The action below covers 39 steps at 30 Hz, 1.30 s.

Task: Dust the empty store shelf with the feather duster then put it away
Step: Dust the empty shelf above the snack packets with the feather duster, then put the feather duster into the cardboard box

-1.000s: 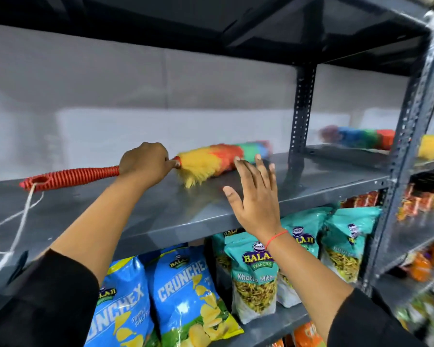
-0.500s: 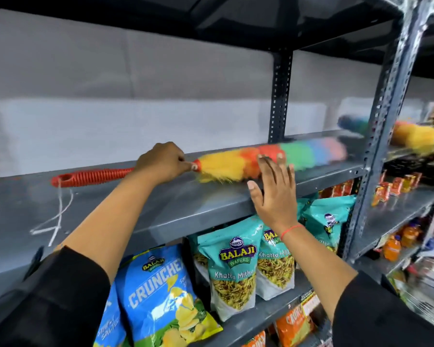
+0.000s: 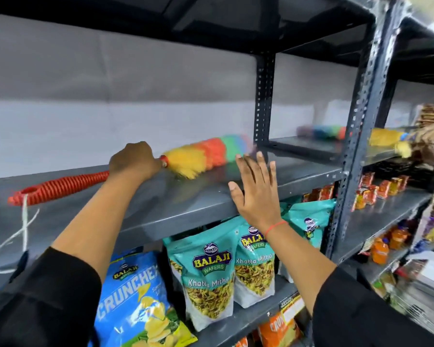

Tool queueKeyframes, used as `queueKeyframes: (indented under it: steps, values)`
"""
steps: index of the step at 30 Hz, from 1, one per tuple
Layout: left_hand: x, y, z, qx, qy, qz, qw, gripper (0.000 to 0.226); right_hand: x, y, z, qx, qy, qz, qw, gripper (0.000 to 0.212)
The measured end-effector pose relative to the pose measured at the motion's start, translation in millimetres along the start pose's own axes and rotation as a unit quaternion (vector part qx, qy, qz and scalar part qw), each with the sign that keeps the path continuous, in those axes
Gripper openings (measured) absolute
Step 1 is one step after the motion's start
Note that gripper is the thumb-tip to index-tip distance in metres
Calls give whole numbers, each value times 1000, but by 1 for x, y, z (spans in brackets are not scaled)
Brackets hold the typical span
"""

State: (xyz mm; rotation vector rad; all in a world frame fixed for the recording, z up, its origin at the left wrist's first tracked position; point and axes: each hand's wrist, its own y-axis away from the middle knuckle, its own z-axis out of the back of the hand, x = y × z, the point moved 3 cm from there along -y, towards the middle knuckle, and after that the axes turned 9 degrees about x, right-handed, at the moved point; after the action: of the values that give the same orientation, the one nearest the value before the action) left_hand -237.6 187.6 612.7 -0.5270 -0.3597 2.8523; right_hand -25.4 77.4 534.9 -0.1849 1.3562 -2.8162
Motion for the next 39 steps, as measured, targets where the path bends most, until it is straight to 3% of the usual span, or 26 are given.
queueKeyframes:
  steps: [3,8,12,15,18,21,25,28,31,36,39]
  values:
    - [-1,9,4,-30,16,13,999,49,-2,0,-3,-12,-13,-2,1000,58]
    - [-1,45,23,20,40,-50,998,35,0,6,2,-49,-14,-10,999,63]
    - [2,80,44,9,6,-127,992,24,-4,16,33,-156,-104,-55,981,68]
    - [3,100,49,23,5,-187,982,39,-10,32,61,-240,-132,-87,958,70]
    - [-2,104,45,48,15,-239,970,61,-15,50,79,-263,-104,-101,954,67]
    - [-25,112,34,69,-25,-294,953,52,-24,75,87,-264,-61,-119,955,64]
    - [-61,130,1,105,-83,-336,932,42,-40,131,79,-222,-25,-185,957,62]
    - [-85,143,-48,146,-136,-331,922,41,-50,186,61,-141,3,-252,957,65]
    - [-105,155,-110,235,-150,-330,902,41,-66,244,40,-44,21,-323,945,71]
    - [-125,170,-224,315,-217,-339,859,29,-93,328,8,42,39,-401,914,51]
    - [-130,186,-297,369,-267,-334,826,38,-109,375,-15,103,52,-424,898,48]
